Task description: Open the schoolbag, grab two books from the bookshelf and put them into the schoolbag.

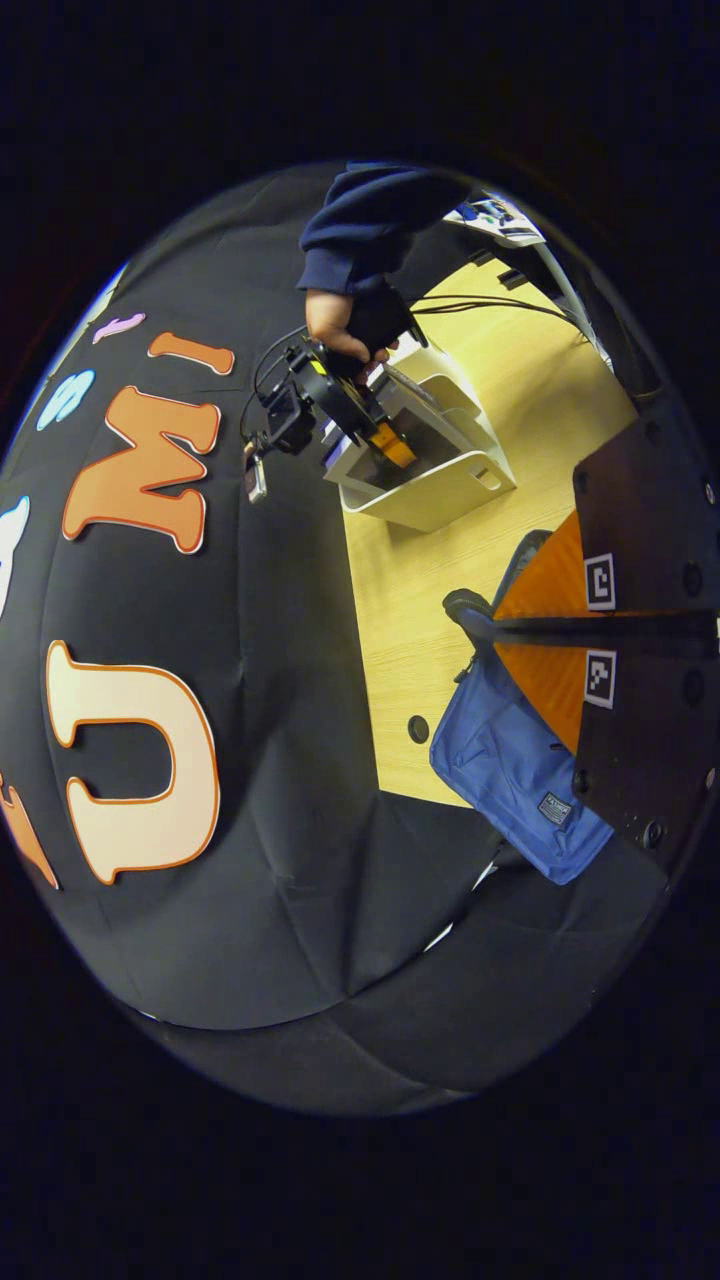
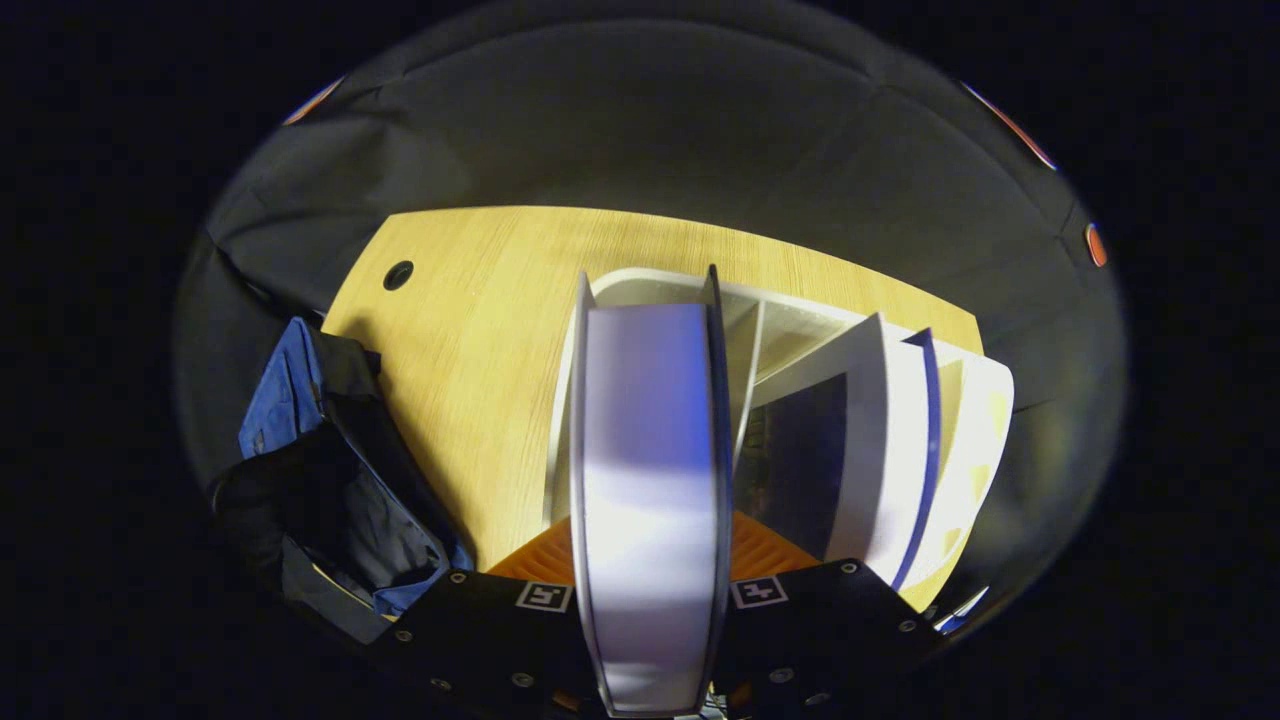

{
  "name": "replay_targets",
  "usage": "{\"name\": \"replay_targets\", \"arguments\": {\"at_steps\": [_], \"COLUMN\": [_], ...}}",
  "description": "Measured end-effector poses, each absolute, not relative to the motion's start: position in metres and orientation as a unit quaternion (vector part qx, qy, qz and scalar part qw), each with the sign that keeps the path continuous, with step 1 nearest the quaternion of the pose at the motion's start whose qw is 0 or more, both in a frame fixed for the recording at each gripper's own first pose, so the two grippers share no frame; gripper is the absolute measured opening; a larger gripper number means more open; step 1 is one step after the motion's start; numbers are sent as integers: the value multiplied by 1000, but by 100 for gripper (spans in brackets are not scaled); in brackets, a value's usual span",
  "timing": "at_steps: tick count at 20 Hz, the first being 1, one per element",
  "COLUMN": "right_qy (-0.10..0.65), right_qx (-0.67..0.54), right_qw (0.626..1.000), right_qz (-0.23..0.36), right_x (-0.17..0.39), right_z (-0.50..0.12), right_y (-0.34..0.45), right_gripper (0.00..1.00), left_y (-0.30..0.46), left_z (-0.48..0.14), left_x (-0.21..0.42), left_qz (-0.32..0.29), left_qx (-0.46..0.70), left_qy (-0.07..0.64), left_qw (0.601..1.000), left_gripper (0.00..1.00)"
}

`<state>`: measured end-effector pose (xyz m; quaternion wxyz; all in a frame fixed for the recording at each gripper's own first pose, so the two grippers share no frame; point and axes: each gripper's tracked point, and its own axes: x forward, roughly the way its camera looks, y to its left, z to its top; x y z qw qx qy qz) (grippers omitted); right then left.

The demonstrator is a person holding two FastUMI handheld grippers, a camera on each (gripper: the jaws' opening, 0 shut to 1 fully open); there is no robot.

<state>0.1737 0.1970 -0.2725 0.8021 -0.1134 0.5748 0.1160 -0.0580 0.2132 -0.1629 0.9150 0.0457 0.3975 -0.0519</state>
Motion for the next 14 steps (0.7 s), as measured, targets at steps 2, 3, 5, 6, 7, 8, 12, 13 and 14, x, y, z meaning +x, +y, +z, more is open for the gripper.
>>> {"name": "replay_targets", "arguments": {"at_steps": [2,3,5,6,7,8,12,13,14], "right_qy": [571,569,562,558,552,549,529,523,515], "right_qx": [-107,-96,-77,-67,-53,-43,-1,13,25], "right_qw": [805,807,814,817,822,823,832,835,838], "right_qz": [119,120,124,126,130,138,165,171,180], "right_x": [172,169,165,164,162,159,146,141,136], "right_z": [-261,-257,-243,-234,-226,-216,-178,-166,-155], "right_y": [188,186,184,182,182,183,179,178,177], "right_gripper": [42,42,42,42,42,42,42,41,42], "left_y": [211,213,213,213,213,212,211,211,211], "left_z": [-164,-164,-165,-166,-166,-166,-168,-169,-169], "left_x": [-59,-59,-59,-58,-58,-59,-58,-58,-57], "left_qz": [-55,-55,-57,-59,-59,-61,-66,-66,-67], "left_qx": [46,45,47,48,49,48,46,46,46], "left_qy": [400,401,402,404,404,406,408,409,410], "left_qw": [914,913,912,912,911,910,909,909,909], "left_gripper": [1,1,1,1,1,0,0,0,1]}}
